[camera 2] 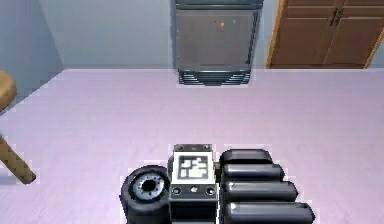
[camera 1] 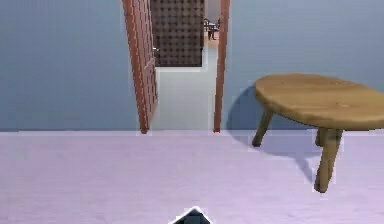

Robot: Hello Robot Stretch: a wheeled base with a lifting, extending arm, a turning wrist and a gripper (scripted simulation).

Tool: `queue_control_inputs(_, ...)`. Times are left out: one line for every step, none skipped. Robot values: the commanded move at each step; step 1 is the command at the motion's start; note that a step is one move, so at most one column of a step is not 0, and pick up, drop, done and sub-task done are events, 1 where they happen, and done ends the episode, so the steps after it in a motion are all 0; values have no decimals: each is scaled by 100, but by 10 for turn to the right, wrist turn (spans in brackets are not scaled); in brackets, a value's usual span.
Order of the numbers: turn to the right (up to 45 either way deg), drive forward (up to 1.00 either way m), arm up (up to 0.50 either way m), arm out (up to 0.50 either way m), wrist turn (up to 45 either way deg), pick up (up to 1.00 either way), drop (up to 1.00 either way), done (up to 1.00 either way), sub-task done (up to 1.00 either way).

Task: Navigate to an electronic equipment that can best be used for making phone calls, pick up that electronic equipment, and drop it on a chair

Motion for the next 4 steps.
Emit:
queue_control_inputs(0,100,0,0,0,0,0,0,0)
queue_control_inputs(30,0,0,0,0,0,0,0,0)
queue_control_inputs(0,100,0,0,0,0,0,0,0)
queue_control_inputs(0,50,0,0,0,0,0,0,0)
